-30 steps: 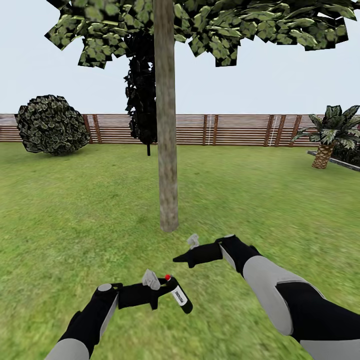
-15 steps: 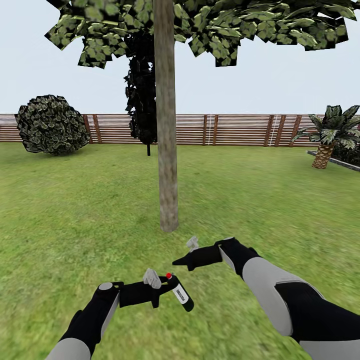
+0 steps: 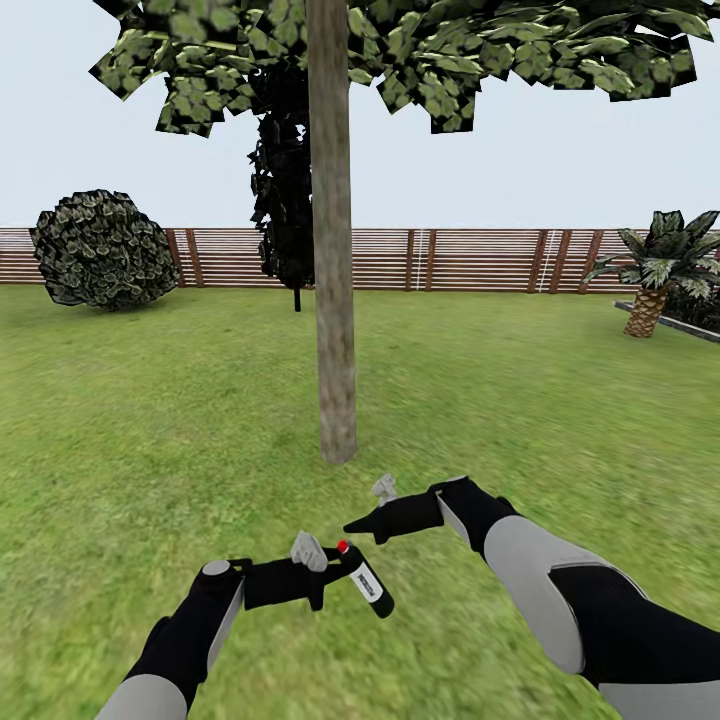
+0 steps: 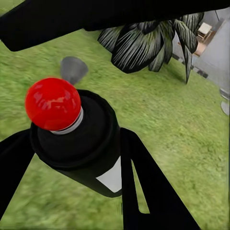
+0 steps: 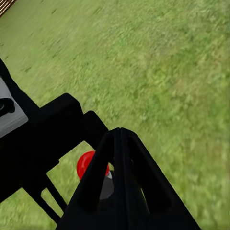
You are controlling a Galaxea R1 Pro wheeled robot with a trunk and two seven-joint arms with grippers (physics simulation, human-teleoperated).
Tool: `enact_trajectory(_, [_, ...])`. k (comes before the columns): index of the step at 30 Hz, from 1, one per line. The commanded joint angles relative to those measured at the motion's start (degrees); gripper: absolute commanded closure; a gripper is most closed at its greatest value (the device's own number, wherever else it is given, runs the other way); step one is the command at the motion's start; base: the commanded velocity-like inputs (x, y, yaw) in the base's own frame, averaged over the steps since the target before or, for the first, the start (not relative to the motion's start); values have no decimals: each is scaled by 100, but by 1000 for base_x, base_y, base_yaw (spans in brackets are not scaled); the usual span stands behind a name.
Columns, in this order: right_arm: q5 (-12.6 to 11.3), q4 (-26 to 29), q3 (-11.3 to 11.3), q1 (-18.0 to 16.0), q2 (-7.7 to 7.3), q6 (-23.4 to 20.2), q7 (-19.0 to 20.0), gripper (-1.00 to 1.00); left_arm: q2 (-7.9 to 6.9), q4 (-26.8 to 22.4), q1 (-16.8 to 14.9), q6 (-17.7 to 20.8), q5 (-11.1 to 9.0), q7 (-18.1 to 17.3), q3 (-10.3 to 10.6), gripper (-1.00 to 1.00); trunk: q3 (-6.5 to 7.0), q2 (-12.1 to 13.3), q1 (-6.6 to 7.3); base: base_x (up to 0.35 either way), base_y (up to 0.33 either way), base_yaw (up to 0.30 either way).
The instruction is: In the garden, pick up the pesticide atomizer on the floor and spray pesticide onto both trees until each tree trunk is fully covered.
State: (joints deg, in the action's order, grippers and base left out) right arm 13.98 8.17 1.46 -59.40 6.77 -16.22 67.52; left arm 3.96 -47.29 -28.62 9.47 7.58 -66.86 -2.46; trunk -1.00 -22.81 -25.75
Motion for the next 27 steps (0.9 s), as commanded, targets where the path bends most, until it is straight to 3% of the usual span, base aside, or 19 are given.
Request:
enact_trajectory(1, [-9,9,12,-2,-1,-57,16,100,8,-12,-5,81,33,-38,-27,100,-11,-11,-3,0,0,0])
enact_trajectory(27, [3,-57,17,7,-1,-58,8,100,0,-15,-4,160,42,-29,-27,100,-11,-11,-3,0,0,0])
